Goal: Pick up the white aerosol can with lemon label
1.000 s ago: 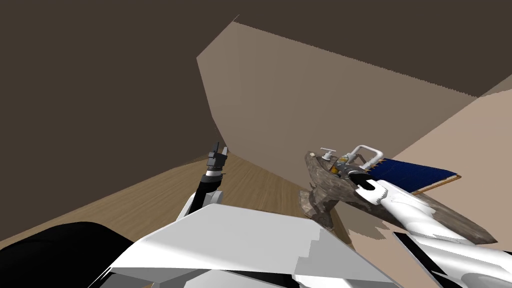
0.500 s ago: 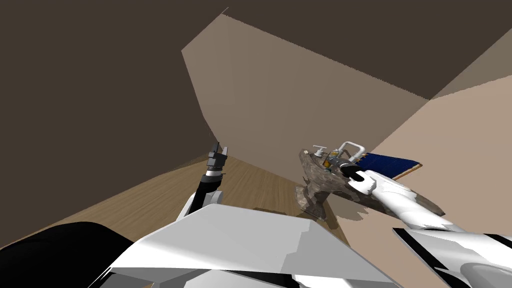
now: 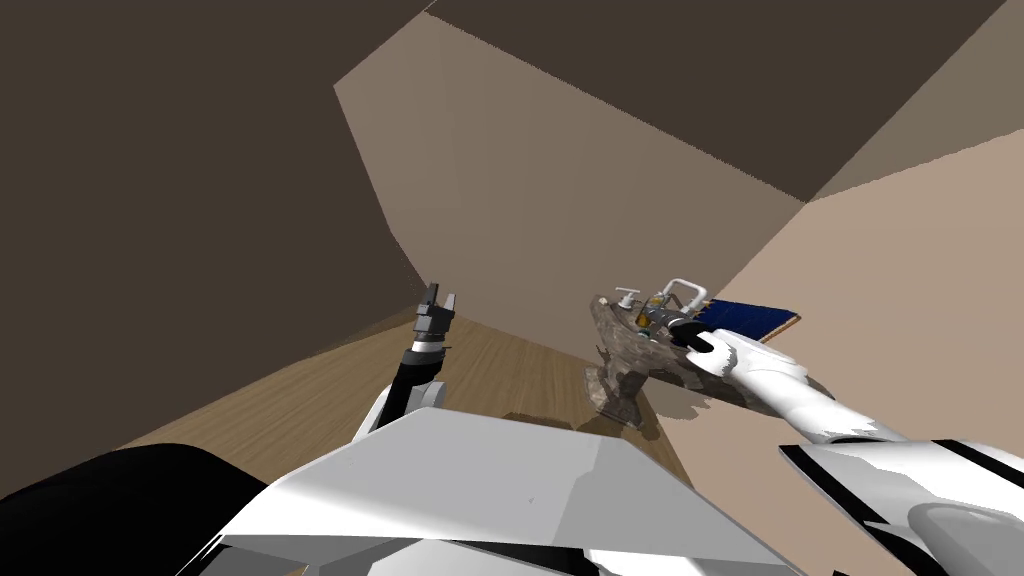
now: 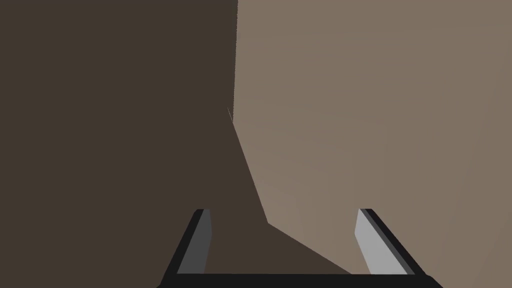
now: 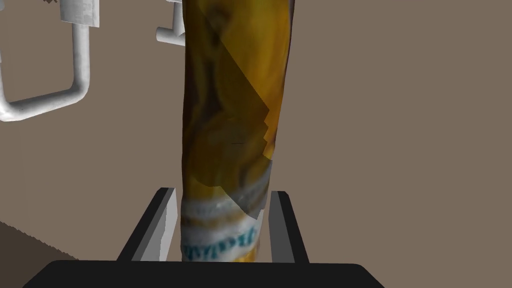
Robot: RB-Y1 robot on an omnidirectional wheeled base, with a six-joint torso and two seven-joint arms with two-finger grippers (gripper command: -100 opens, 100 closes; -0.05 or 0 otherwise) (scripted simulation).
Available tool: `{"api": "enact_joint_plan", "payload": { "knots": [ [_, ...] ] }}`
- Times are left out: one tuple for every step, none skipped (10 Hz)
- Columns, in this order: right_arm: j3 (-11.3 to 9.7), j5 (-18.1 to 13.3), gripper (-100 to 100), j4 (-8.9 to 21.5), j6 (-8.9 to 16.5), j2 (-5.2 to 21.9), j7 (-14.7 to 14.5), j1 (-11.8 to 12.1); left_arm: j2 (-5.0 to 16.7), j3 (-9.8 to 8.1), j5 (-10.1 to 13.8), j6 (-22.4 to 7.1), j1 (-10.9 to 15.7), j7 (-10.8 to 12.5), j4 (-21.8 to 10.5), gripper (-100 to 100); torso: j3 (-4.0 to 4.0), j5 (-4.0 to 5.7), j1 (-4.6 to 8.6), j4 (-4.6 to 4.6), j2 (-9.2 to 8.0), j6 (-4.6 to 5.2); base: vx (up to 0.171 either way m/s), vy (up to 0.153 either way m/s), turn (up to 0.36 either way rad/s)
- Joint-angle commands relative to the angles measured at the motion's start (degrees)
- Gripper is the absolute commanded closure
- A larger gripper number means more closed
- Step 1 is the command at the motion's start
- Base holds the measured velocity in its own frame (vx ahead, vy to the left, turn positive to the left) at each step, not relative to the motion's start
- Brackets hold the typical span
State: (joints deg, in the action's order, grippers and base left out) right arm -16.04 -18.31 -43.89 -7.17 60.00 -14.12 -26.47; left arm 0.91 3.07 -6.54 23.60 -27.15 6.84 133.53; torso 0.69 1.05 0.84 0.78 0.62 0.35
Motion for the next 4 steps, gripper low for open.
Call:
{"api": "enact_joint_plan", "payload": {
  "knots": [
    [-2.9, 0.9, 100, -2.6, 1.0, 1.8, 2.4, -1.5, 0.0, 0.00, 0.0, 0.0, 0.0, 0.0, 0.0, 0, 0.00, 0.00, 0.00, 0.00, 0.00, 0.00, 0.033, 0.041, -0.367],
    [-4.8, 0.9, 100, -2.6, 1.0, 1.8, 2.4, -1.5, 0.0, 0.00, 0.0, 0.0, 0.0, 0.0, 0.0, 0, -0.05, -0.05, -0.06, -0.05, -0.05, 0.09, 0.034, 0.037, -0.126],
    [-4.1, 0.9, 100, -2.2, 1.0, 2.0, 2.4, -1.6, 0.0, 0.01, 0.0, 0.0, 0.0, 0.0, 0.0, 0, -0.02, 0.00, -0.06, 0.00, -0.05, -0.07, 0.010, 0.013, -0.004],
    [-4.3, 1.0, 0, -2.3, 1.0, 2.0, 2.6, -1.6, 0.0, 0.00, 0.0, 0.0, 0.0, 0.0, 0.0, 0, -0.03, 0.01, 0.00, -0.01, -0.05, -0.09, 0.000, 0.000, 0.000]
  ]
}}
